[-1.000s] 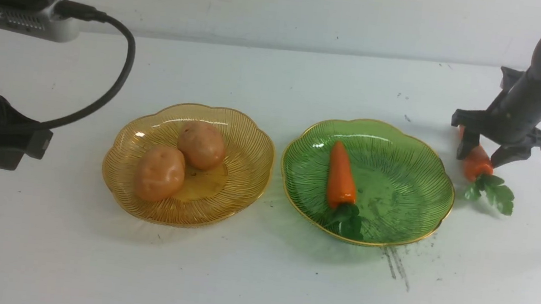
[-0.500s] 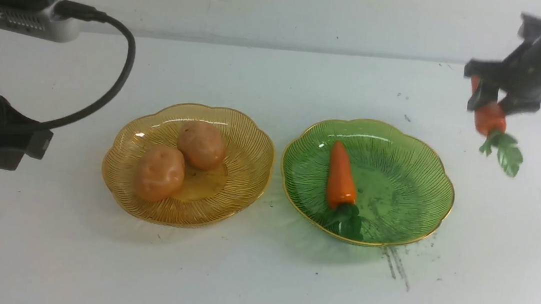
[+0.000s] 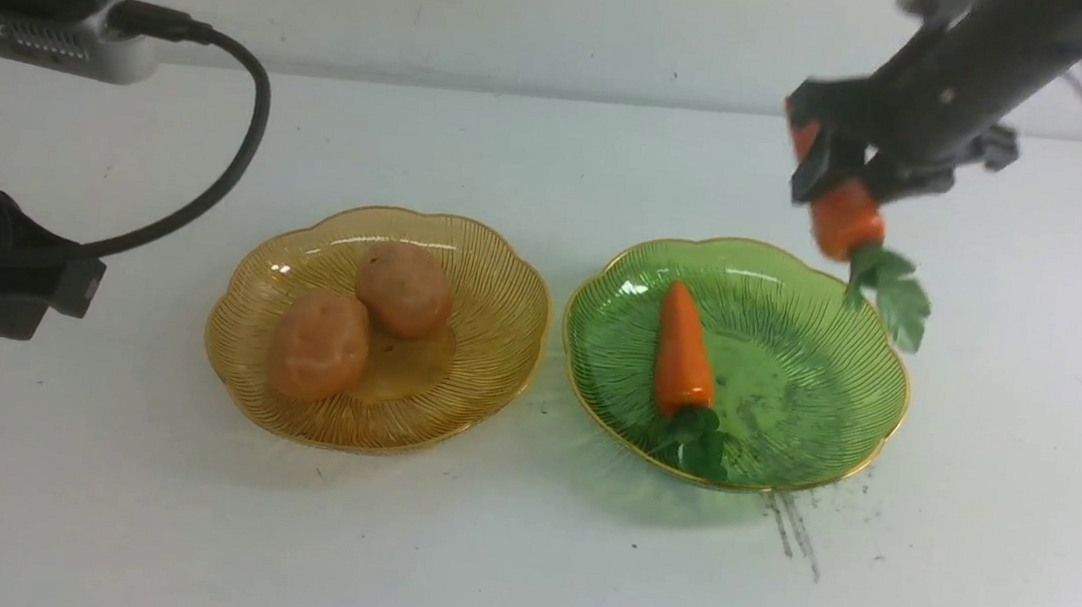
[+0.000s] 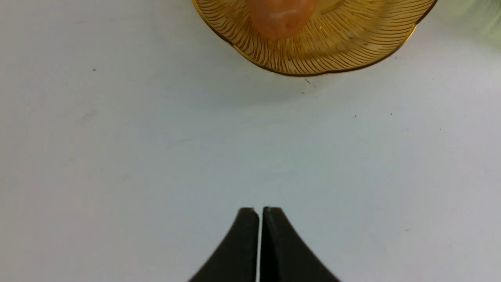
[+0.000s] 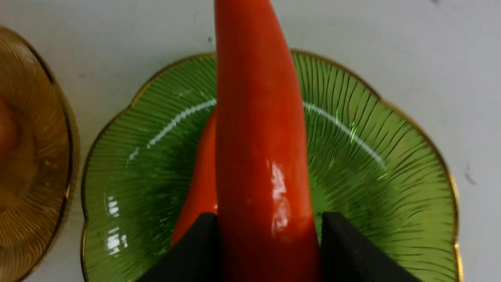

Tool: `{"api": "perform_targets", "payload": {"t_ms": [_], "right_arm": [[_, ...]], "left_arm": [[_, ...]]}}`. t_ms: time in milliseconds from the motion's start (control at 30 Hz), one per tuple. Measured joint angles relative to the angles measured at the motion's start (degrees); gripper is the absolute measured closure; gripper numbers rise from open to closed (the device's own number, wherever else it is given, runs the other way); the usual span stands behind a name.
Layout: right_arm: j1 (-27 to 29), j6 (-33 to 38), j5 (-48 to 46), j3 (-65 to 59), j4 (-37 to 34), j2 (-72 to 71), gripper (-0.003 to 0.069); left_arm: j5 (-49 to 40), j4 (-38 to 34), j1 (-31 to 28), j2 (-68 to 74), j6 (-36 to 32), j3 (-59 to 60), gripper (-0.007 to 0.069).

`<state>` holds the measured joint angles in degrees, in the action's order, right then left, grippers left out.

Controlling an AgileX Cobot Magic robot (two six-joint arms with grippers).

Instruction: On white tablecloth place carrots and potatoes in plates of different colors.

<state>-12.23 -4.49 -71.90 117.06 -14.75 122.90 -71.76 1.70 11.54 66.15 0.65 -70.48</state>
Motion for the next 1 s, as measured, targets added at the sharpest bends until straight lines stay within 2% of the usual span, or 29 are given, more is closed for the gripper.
{"api": "perform_targets", "payload": {"t_ms": [133,333,667,700,800,900,1000], "right_arm": [[-2.31,-0.12,0.18,-1.24,2.29,2.59,0.0349],[-2.73,-0.43,0.51,-1.57,3.79,5.89,0.0342],[-2.73,-1.21,0.69,-1.57,4.72,6.17,0.0055],[-2.73,-1.21,0.69,-1.57,4.79,5.84,0.0046],[-2.73,-1.23,0.69,-1.82,5.33,3.0,0.0048],[-2.73,-1.23,0.61,-1.89,6.21,-3.54,0.0099],[-2.73,-1.23,0.49,-1.89,7.08,-14.91,0.0234]], "left_arm": [[0.0,0.0,0.0,-0.04,0.0,0.0,0.0628],[0.0,0.0,0.0,-0.48,0.0,0.0,0.0628],[0.0,-1.04,0.0,-3.19,0.0,0.0,0.0628],[0.0,-1.38,0.0,-3.45,0.0,0.0,0.0628],[0.0,-2.41,0.0,-4.54,0.0,0.0,0.0628],[-0.05,-3.23,0.0,-5.69,0.0,0.07,0.0628],[-0.16,-3.8,0.0,-7.37,0.0,0.07,0.0628]]}}
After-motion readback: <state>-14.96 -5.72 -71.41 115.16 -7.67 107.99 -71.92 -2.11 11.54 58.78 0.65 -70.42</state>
